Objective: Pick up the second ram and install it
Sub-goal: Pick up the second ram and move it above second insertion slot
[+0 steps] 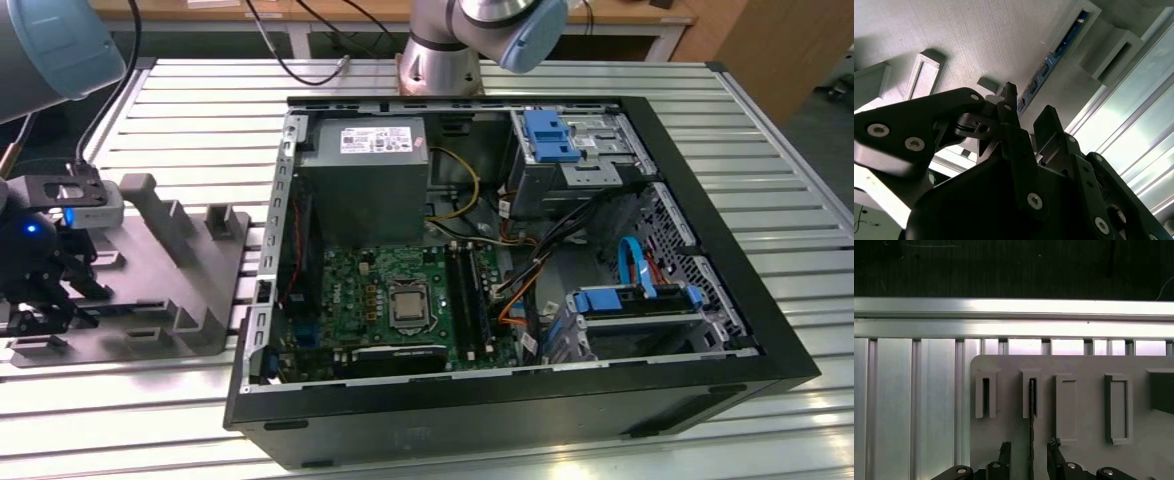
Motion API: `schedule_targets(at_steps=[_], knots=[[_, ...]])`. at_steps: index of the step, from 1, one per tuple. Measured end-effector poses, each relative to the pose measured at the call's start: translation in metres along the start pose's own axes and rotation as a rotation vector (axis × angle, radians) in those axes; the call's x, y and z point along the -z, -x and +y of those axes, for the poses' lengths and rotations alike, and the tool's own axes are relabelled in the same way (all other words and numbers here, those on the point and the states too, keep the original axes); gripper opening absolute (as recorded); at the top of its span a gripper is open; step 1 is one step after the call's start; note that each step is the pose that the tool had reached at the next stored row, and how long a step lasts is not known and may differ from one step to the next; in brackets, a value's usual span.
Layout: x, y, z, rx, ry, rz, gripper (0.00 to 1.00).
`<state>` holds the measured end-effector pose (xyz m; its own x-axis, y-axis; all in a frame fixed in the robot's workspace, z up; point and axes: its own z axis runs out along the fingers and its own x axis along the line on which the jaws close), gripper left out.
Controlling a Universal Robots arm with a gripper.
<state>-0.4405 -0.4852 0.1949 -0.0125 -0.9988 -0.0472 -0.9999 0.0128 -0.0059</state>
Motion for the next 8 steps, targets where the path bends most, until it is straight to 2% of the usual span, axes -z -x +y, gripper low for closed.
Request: schedule_targets(at_steps=[3,4,8], knots=[[0.0,0.0,0.0,0.0,0.0001,0.0,0.4],[0.0,0.0,0.0,0.0,0.0,0.0001,0.33],[0.0,0.0,0.0001,0.0,0.0,0.0,0.33]])
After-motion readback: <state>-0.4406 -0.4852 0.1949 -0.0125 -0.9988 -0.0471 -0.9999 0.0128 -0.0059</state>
